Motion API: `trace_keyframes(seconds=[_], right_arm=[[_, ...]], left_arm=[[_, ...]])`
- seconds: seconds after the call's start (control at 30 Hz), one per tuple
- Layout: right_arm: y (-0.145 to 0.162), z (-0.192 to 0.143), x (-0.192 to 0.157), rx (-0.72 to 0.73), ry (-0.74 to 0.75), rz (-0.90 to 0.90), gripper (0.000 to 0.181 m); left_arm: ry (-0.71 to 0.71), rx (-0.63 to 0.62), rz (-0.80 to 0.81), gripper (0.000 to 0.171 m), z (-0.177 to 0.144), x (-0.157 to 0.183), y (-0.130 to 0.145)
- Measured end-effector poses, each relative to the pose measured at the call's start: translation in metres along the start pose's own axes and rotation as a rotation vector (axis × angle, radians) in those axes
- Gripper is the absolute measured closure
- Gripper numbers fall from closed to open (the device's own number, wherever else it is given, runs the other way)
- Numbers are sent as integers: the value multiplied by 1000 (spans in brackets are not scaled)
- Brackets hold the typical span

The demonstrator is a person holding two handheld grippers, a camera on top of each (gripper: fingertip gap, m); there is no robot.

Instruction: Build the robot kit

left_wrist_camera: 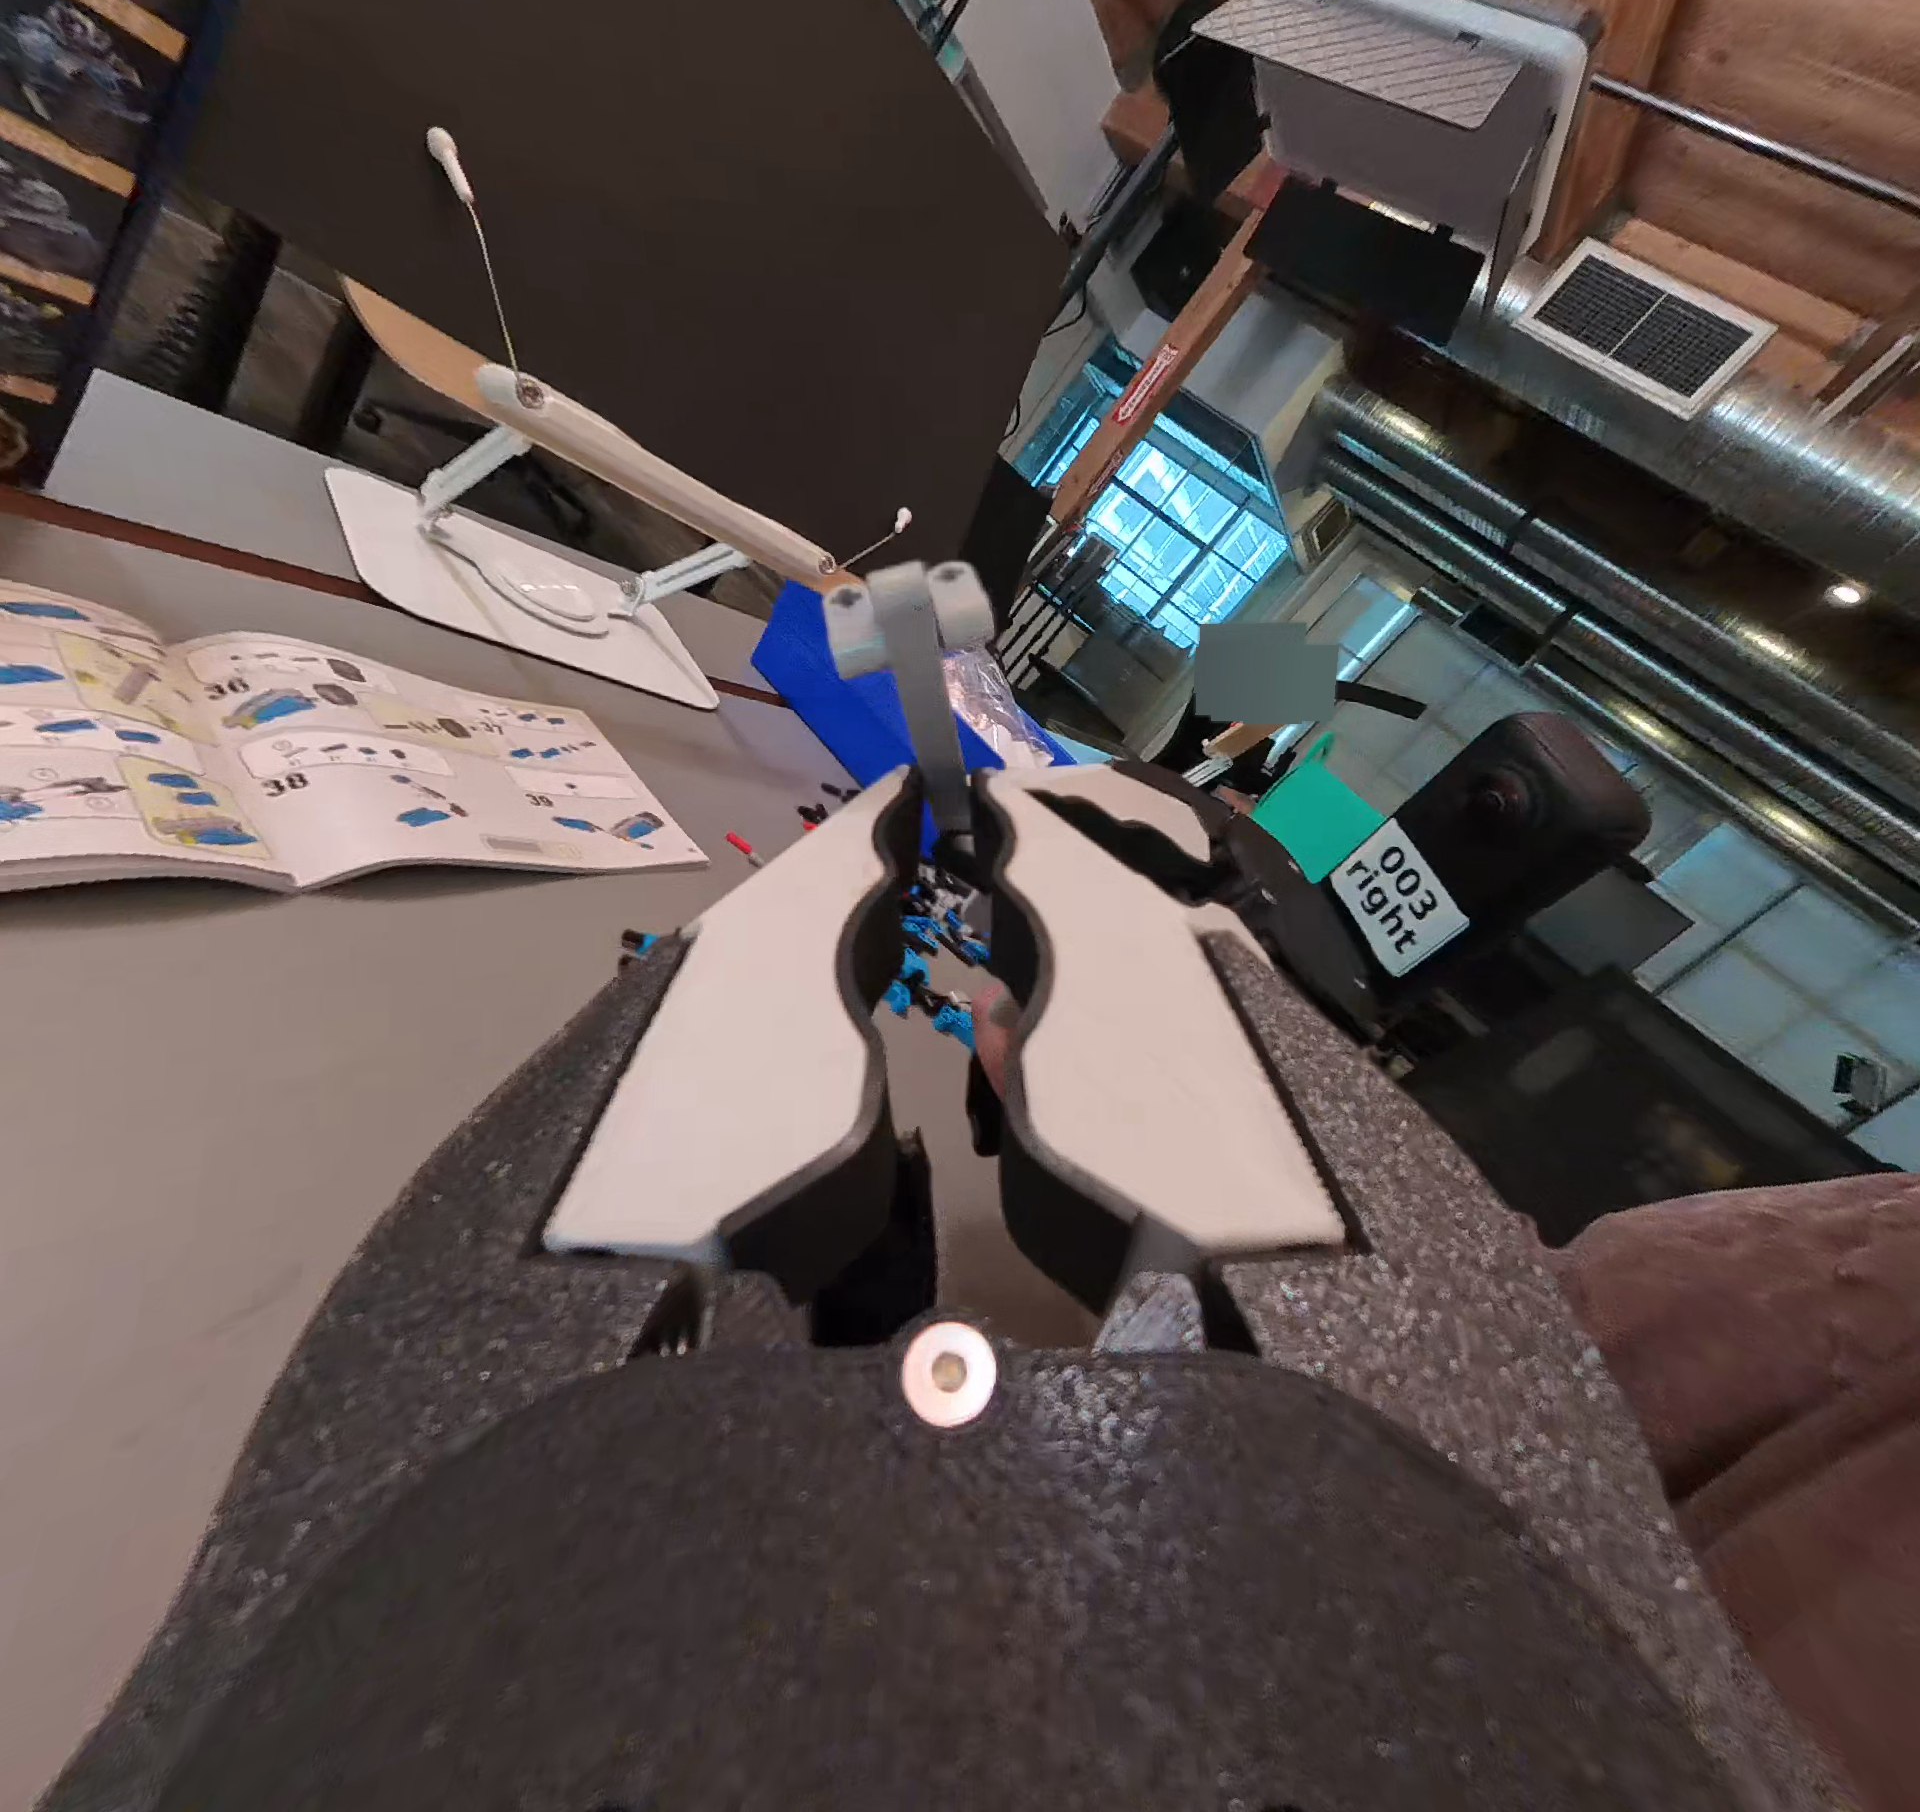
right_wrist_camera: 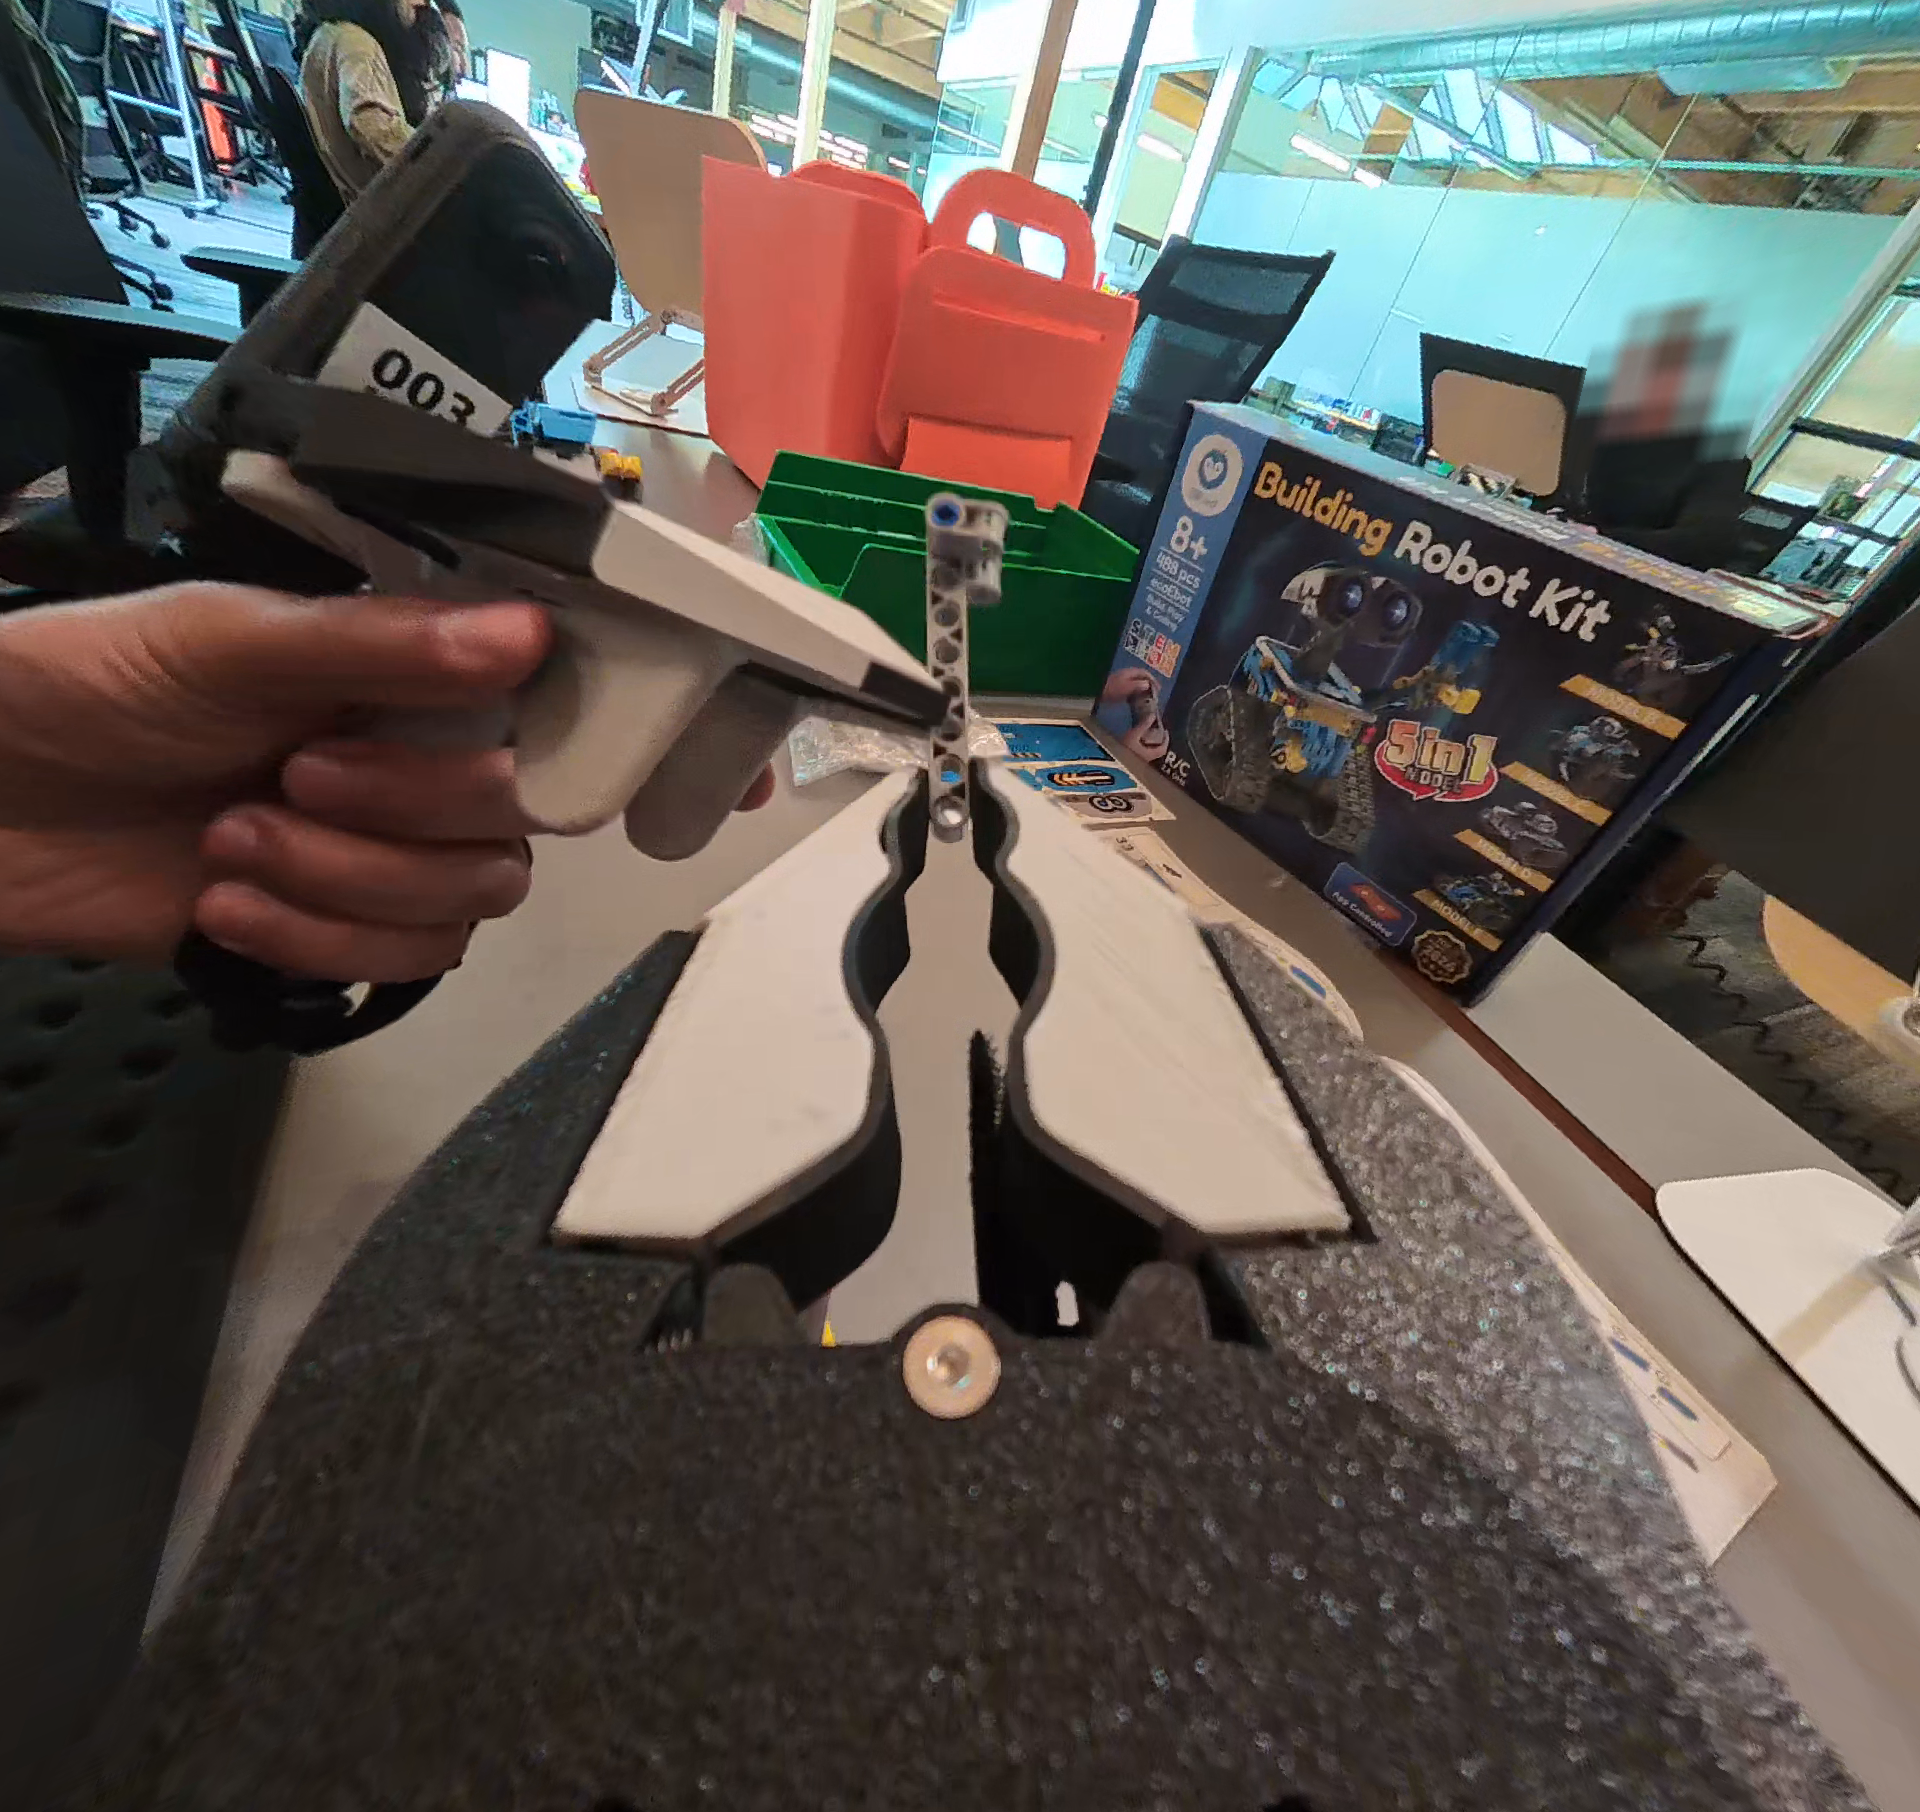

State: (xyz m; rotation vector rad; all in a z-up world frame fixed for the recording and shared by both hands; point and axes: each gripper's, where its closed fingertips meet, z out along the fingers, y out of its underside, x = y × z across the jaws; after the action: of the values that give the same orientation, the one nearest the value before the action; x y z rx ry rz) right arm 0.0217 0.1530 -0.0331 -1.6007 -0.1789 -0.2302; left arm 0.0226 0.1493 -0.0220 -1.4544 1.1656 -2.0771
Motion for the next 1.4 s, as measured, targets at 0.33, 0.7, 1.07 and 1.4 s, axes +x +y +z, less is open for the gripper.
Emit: trace_keyframes(seconds=[0.33,0.7,1.07,1.4], right_arm=[[55,-5,-33,-281,-439,135,156],[135,-54,-92,-679,-803,-135,155],[152,-41,-91,-725,-769,-109,173],[56,-9,-11,-234,-522,493,173]], left_arm=[[-107,-329,106,165,1,-81,23],[173,-422,233,164,11,-73,58],[261,-334,100,165,8,-58,46],[240,-279,71,165,5,-67,33]])
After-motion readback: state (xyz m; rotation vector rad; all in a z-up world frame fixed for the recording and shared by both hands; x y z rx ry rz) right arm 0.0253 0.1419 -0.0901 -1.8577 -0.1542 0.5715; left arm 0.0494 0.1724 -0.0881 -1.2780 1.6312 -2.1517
